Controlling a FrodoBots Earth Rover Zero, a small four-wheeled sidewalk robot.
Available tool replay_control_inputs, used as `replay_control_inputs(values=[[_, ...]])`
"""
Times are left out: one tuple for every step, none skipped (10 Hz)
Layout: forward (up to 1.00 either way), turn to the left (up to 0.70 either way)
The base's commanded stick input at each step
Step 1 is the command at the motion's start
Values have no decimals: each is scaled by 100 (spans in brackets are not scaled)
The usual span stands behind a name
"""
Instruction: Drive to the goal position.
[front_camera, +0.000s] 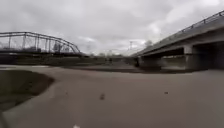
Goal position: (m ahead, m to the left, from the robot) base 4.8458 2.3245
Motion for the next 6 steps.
replay_control_inputs(values=[[100,0],[100,0],[100,0],[100,0],[100,0],[100,0]])
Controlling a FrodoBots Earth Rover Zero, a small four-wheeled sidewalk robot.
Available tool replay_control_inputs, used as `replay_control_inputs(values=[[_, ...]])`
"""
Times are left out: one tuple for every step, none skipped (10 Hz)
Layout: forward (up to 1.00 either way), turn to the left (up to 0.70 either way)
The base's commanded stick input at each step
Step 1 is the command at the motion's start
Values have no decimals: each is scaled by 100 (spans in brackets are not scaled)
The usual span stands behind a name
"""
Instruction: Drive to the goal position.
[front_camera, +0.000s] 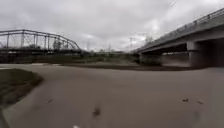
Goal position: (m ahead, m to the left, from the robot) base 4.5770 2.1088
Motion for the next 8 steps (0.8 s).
replay_control_inputs(values=[[100,3],[100,18],[100,40],[100,40],[100,40],[100,40],[100,40],[100,40]])
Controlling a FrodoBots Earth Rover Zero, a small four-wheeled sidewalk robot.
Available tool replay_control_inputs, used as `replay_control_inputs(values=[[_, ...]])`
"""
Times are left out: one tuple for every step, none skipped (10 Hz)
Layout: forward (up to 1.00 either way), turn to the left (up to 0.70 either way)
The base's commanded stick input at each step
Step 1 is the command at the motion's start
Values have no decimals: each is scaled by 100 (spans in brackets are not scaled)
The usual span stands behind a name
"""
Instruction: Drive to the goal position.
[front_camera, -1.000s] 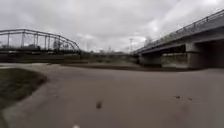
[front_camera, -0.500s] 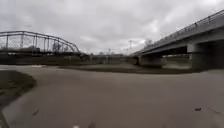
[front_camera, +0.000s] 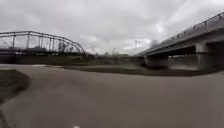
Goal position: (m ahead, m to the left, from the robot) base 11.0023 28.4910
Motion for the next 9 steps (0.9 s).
replay_control_inputs(values=[[100,40],[100,40],[100,40],[100,40],[100,40],[100,40],[100,34],[100,0],[100,0]])
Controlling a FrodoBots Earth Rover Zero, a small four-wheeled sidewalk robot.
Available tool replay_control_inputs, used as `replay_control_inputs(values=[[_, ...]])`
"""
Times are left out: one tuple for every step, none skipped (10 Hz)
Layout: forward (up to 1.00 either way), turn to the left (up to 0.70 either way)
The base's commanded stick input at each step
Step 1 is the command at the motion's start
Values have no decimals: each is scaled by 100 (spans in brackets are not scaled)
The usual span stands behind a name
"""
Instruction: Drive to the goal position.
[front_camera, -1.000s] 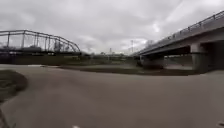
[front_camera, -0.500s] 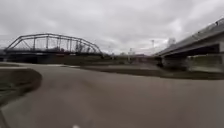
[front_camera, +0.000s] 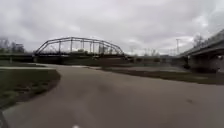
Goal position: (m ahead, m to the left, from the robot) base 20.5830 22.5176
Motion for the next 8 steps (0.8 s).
replay_control_inputs(values=[[100,0],[100,0],[100,0],[100,0],[100,0],[100,0],[100,0],[100,0]])
